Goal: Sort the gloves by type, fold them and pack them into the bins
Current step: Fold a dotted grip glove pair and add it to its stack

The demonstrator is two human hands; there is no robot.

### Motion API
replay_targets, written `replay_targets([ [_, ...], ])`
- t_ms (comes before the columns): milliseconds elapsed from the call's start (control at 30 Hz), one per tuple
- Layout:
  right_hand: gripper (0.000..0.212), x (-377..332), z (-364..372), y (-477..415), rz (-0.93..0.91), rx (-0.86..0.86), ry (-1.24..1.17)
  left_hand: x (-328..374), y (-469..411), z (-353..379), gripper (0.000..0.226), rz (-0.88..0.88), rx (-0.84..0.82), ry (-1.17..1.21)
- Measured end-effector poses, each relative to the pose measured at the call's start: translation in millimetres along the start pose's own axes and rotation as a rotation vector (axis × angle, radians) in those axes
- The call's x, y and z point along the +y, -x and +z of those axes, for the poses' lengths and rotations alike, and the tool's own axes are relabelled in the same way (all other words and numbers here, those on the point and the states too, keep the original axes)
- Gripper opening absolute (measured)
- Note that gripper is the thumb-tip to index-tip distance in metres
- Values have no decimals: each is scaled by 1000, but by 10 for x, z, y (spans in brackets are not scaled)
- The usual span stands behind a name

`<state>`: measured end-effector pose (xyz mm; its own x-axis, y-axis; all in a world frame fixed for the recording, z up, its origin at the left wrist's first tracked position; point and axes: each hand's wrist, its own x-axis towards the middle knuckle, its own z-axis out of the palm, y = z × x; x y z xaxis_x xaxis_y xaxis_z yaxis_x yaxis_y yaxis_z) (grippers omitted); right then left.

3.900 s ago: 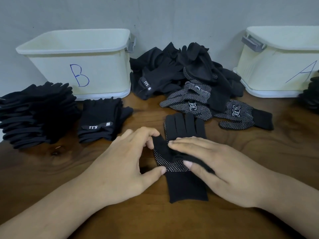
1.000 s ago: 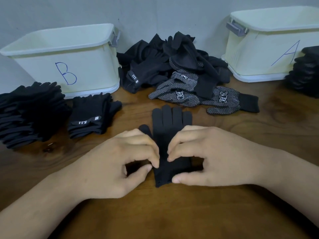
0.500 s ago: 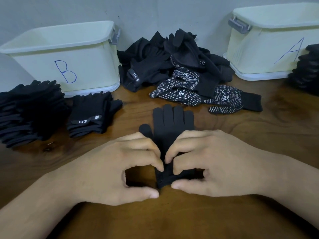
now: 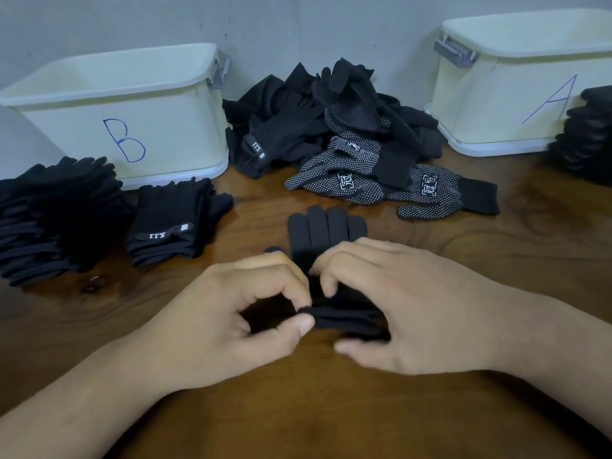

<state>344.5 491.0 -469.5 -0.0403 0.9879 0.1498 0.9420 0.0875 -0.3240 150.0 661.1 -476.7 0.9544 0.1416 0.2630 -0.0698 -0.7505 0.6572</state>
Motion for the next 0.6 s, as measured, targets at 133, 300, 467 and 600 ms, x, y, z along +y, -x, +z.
replay_targets([
  [133,33,154,-76,-59,72,23,-16,-29,-2,10,13,-37,80,141],
  [300,11,189,-24,-65,90,105,-186,-48,19,-17,47,-93,41,173],
  [467,7,125,-34,-47,104,142,-355,-6,0,6,42,-207,26,52],
  [600,22,116,-13,-63,149,140,-428,12,-19,23,27,-267,56,92],
])
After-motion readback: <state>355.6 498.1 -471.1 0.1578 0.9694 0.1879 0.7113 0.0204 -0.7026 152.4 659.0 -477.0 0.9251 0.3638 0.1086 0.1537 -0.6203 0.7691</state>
